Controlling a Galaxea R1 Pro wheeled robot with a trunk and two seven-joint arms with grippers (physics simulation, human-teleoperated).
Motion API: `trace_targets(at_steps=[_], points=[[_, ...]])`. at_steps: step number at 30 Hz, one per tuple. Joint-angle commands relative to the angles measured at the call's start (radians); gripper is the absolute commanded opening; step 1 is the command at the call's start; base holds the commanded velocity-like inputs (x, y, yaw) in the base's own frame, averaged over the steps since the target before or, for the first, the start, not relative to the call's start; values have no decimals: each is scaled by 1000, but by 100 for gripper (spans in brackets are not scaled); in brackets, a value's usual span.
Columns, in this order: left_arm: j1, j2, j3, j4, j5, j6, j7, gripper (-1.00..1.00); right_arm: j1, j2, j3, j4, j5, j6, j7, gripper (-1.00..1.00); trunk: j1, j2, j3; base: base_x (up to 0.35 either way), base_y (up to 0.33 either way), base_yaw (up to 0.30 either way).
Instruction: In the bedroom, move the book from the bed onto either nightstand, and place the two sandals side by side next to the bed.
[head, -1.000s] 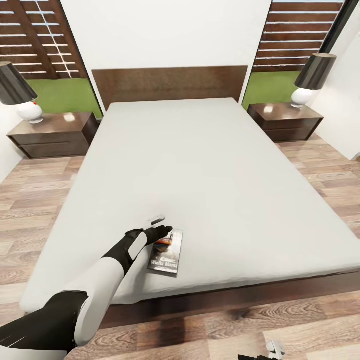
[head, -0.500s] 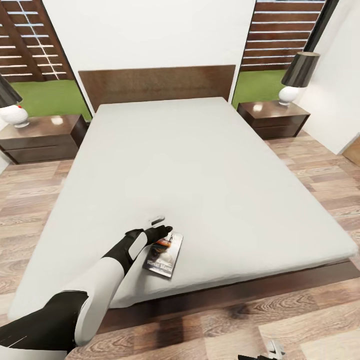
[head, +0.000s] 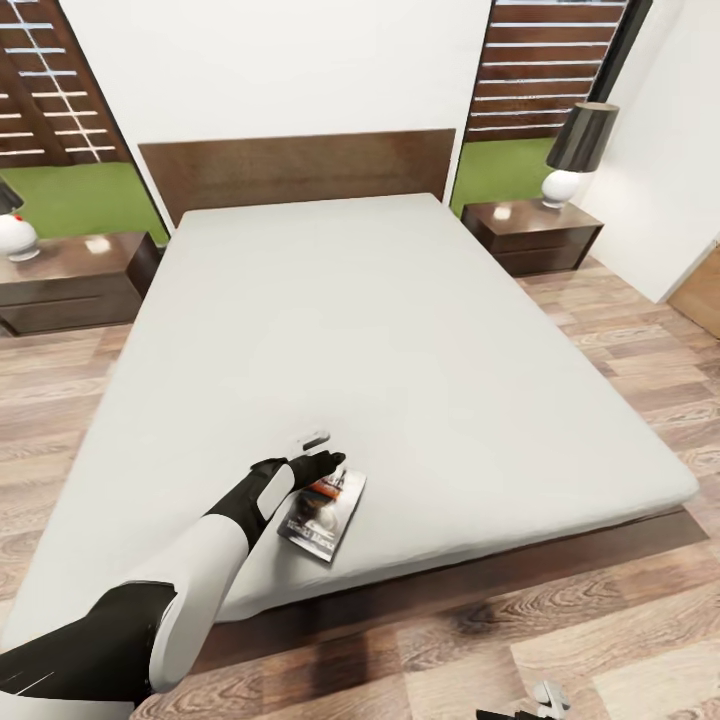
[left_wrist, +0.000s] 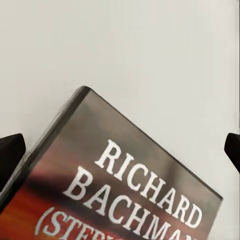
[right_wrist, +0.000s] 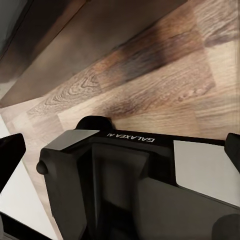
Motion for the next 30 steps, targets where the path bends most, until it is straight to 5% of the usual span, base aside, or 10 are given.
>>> trace_targets(at_steps=[1, 30], points=[[0, 0, 2, -1, 4, 6, -1, 100, -2, 0, 7, 3, -11, 5, 5, 100, 0, 0, -1, 0, 0, -139], [1, 0, 3, -1, 4, 6, -1, 100, -2, 0, 7, 3, -11, 5, 5, 100, 0, 0, -1, -51, 0, -11]])
